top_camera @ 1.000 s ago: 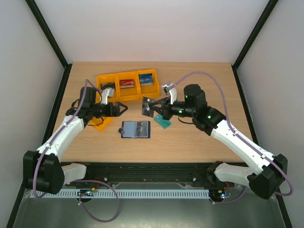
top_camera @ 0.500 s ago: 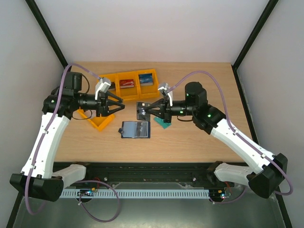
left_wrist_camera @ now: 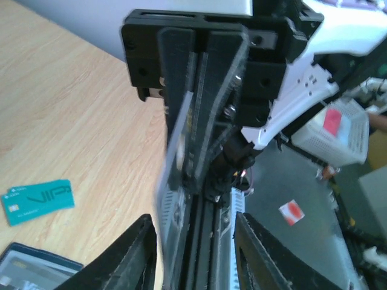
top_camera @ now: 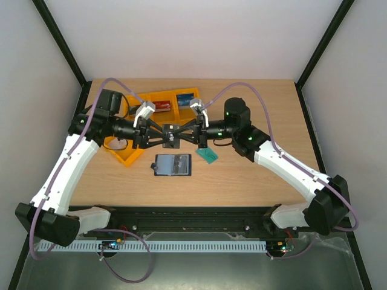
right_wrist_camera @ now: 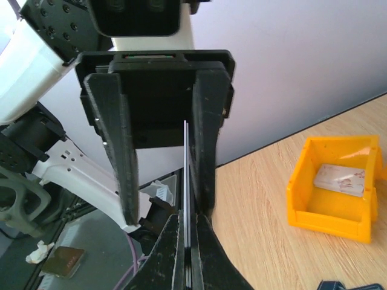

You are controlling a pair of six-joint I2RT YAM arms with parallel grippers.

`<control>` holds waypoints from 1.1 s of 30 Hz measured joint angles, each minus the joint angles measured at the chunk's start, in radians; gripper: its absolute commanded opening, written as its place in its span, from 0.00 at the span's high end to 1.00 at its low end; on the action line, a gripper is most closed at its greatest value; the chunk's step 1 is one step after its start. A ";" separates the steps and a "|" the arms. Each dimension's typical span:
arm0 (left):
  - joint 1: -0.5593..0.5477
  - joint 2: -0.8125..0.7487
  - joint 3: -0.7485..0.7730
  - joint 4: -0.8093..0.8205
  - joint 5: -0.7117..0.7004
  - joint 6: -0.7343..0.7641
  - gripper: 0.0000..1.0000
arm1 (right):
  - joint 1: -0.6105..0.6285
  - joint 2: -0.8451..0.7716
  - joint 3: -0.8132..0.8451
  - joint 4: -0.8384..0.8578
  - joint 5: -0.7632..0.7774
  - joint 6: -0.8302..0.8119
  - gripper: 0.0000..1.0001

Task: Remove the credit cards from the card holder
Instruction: Place the credit card in the storage box.

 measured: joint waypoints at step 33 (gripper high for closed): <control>0.032 0.020 -0.058 0.147 -0.018 -0.180 0.98 | 0.010 0.060 -0.022 0.135 0.070 0.159 0.98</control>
